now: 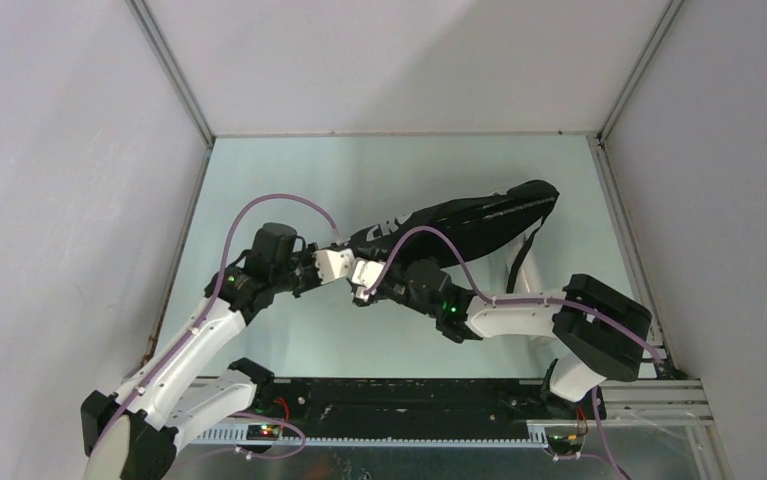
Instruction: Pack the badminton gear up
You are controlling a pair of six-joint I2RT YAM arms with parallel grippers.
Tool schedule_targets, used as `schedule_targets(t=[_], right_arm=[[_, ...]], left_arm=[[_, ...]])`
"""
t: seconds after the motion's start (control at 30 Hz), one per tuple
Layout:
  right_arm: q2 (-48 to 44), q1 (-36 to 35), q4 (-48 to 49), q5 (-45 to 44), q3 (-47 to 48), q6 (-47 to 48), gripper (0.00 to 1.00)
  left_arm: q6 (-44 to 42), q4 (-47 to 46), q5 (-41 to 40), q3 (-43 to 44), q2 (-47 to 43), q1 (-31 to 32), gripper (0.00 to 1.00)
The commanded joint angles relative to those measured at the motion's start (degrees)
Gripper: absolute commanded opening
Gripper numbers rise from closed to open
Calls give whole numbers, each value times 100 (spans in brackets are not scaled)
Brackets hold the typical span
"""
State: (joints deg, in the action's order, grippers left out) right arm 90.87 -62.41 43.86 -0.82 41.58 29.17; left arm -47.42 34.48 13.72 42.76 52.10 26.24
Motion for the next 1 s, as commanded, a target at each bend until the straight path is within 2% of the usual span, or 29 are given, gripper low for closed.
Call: schedule_targets(t=[0.0,0.07,0.27,0.33,0.4,0.53,0.63,0.83,0.97], right_arm=[[137,14,510,222,109,45,63],[207,6,474,190,175,105,55],[126,10,109,-322,192,261,16],[65,22,-148,-483,192,309,6],[-34,27,-446,-649,192,332,1],[-285,90,-1193,-879,188,353,0],[-604,265,-1915,-627,175,125,0],[-1218,696,-2844,1005,35,-382,1],[-1420,859,-3099,1546,17,-451,0]], left_arm=[[361,-197,577,310,-85,20,0],[346,-162,556,330,-92,21,0],[201,-120,361,311,-192,22,0],[34,-62,336,281,-244,14,0],[-40,-92,222,224,-304,13,0],[-172,-59,3,181,-372,-10,0],[-277,-28,-123,149,-382,-32,0],[-338,-6,-148,144,-337,-108,0],[-361,59,-111,170,-288,-118,0]])
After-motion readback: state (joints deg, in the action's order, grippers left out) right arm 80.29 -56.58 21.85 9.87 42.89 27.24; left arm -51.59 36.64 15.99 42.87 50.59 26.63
